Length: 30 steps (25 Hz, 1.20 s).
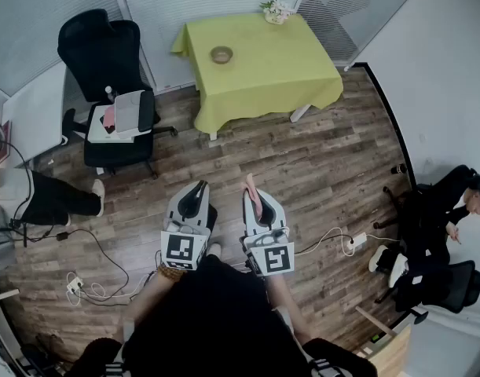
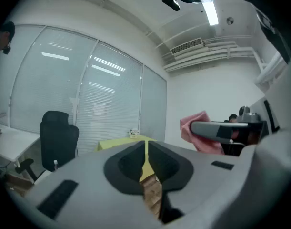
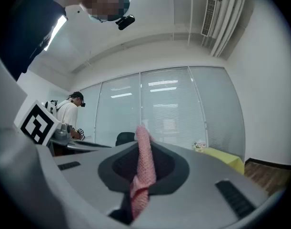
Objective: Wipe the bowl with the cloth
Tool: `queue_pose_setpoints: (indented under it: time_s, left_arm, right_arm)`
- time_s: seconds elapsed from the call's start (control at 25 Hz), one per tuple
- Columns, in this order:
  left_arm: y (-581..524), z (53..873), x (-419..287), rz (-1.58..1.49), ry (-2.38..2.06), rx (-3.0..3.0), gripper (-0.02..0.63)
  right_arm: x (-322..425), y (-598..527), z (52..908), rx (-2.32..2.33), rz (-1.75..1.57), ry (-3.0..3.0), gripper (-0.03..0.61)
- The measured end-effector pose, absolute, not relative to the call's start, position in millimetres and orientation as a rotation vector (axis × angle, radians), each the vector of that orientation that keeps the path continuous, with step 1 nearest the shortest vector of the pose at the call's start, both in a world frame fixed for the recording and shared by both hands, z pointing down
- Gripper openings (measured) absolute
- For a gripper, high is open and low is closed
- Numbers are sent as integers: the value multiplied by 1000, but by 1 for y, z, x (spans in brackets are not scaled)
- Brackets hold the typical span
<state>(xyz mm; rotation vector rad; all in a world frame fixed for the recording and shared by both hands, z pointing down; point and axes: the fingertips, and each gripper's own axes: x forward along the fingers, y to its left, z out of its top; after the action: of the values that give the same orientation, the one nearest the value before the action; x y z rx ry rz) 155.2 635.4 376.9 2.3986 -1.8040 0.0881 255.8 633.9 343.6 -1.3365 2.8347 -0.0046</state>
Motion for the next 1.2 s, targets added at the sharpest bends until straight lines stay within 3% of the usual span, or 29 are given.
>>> queue_pose_setpoints:
  time_s: [0.48,0.64,1.2]
  left_arm:
    - [404,370,104,-59,-1727,2454,28]
    - [337,385,80,7,-1699,2451,28]
    - [147,439,34,248,-1752,2284,28]
  right_arm:
    - [198,429,339,-1297,33,2919,26]
    - [181,351,331,-1341,165,2926,26]
    - [174,94,380,-1169,82,3004,26]
